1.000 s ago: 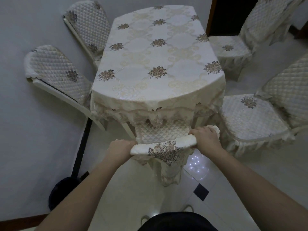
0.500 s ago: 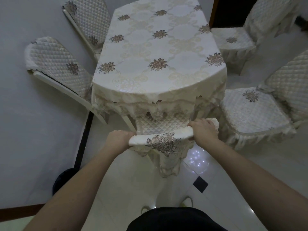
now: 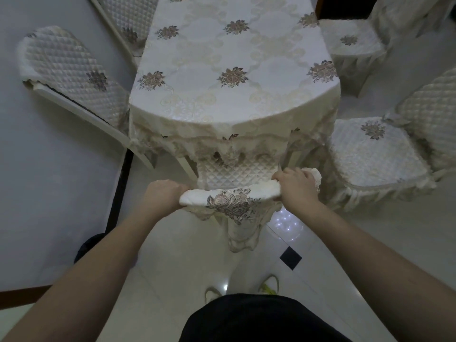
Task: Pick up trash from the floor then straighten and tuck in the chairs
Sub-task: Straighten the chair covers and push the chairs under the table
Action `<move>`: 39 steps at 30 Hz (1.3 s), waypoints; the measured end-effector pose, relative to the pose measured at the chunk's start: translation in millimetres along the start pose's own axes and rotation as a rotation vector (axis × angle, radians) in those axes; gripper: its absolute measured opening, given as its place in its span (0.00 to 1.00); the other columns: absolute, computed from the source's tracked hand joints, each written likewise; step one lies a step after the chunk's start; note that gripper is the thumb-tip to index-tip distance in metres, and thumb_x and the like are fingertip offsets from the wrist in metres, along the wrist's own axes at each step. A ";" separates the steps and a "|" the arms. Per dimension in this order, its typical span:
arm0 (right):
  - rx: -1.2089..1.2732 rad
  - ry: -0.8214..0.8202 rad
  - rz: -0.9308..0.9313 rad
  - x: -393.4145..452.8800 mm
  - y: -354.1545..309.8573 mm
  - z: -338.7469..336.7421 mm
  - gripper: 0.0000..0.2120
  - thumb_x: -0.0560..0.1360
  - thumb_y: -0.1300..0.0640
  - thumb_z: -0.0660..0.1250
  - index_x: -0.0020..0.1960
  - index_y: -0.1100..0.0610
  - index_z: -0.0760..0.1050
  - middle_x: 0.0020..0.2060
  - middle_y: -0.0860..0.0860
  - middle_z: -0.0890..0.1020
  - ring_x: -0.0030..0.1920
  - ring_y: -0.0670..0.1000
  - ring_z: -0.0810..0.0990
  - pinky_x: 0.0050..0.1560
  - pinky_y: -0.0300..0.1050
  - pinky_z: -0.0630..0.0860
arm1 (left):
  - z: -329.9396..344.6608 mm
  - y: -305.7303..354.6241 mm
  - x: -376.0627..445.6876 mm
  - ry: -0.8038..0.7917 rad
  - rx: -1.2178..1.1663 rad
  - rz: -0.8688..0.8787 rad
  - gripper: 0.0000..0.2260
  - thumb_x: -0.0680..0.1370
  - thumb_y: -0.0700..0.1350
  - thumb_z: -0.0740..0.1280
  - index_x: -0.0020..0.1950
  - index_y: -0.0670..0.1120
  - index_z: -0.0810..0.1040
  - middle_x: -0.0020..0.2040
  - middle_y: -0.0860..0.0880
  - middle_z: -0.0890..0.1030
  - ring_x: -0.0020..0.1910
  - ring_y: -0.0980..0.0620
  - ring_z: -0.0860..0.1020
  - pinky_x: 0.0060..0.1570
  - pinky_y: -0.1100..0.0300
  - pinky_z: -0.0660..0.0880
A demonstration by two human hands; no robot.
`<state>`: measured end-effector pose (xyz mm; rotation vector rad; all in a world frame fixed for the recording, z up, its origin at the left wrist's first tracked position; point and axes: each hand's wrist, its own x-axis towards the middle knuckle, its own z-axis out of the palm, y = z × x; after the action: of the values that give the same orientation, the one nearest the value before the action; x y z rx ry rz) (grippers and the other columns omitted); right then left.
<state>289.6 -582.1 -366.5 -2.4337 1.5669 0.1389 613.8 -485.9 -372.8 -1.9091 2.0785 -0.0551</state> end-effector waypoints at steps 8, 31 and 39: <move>-0.015 0.029 -0.033 2.2 0.6 2.3 0.20 0.67 0.47 0.74 0.57 0.48 0.75 0.51 0.48 0.80 0.55 0.52 0.75 0.58 0.49 0.65 | -8.4 1.1 -1.0 -0.050 0.002 -0.023 0.09 0.73 0.56 0.66 0.49 0.54 0.79 0.40 0.52 0.80 0.40 0.50 0.79 0.34 0.62 0.68; -0.150 -0.171 0.084 0.1 -33.6 -15.1 0.15 0.69 0.56 0.73 0.55 0.50 0.79 0.50 0.49 0.82 0.53 0.52 0.79 0.43 0.42 0.70 | -6.6 -15.6 -8.2 -0.013 -0.077 -0.004 0.11 0.73 0.54 0.66 0.55 0.60 0.79 0.44 0.53 0.82 0.44 0.48 0.80 0.36 0.61 0.68; -0.141 -0.088 0.061 1.0 -25.0 -2.2 0.14 0.69 0.53 0.72 0.54 0.49 0.76 0.50 0.50 0.81 0.52 0.53 0.78 0.50 0.46 0.67 | -4.4 -12.1 -8.4 -0.002 -0.090 -0.037 0.12 0.71 0.53 0.68 0.54 0.59 0.79 0.45 0.53 0.82 0.44 0.48 0.80 0.37 0.60 0.71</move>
<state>312.6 -573.7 -360.9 -2.4472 1.6446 0.3751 624.7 -479.8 -363.9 -1.9991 2.0769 0.0327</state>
